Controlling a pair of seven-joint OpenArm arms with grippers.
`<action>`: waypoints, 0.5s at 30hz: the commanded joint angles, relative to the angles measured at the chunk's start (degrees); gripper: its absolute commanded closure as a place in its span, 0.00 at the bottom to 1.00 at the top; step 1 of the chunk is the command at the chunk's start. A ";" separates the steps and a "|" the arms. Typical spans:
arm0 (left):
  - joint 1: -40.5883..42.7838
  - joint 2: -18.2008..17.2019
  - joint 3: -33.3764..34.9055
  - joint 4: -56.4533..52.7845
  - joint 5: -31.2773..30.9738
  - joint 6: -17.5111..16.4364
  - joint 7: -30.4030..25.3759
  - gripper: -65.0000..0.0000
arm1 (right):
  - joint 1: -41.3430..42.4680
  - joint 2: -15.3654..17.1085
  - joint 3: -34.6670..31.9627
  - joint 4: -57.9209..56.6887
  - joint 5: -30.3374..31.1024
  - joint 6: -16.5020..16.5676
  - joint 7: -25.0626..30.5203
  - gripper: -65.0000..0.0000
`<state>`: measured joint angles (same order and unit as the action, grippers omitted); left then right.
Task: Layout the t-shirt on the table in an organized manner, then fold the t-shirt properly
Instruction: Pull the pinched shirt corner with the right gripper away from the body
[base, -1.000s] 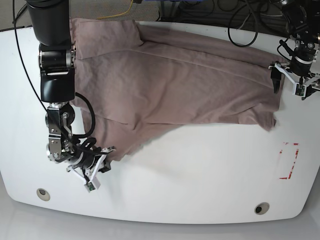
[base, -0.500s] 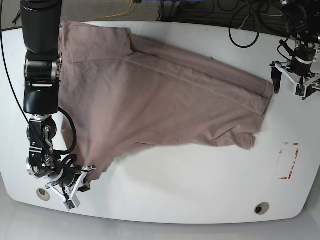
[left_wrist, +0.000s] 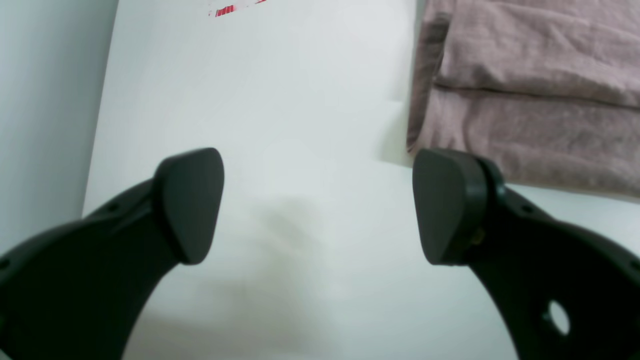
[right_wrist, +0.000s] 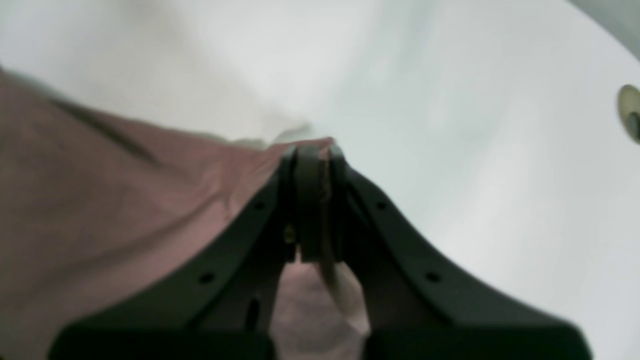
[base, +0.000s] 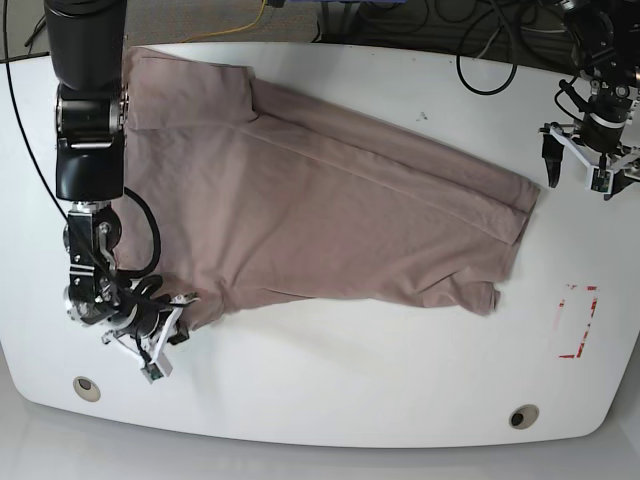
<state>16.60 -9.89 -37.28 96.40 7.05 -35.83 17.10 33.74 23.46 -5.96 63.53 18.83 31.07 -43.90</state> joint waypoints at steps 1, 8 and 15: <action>-0.38 -0.79 -0.22 0.87 -0.68 0.45 -1.32 0.13 | 0.42 -0.03 0.37 4.21 0.73 -0.26 1.22 1.00; -0.38 -0.79 -0.22 0.87 -0.68 0.45 -1.32 0.13 | -2.48 -2.06 3.01 8.87 0.64 -0.34 -4.58 1.00; -0.20 -0.70 1.19 0.87 -0.68 0.45 -1.32 0.13 | -6.09 -3.64 6.35 14.41 0.47 -0.34 -6.87 1.00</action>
<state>16.53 -9.91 -36.36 96.40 7.05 -35.81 17.10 26.46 19.66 -0.01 75.99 19.07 30.92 -51.20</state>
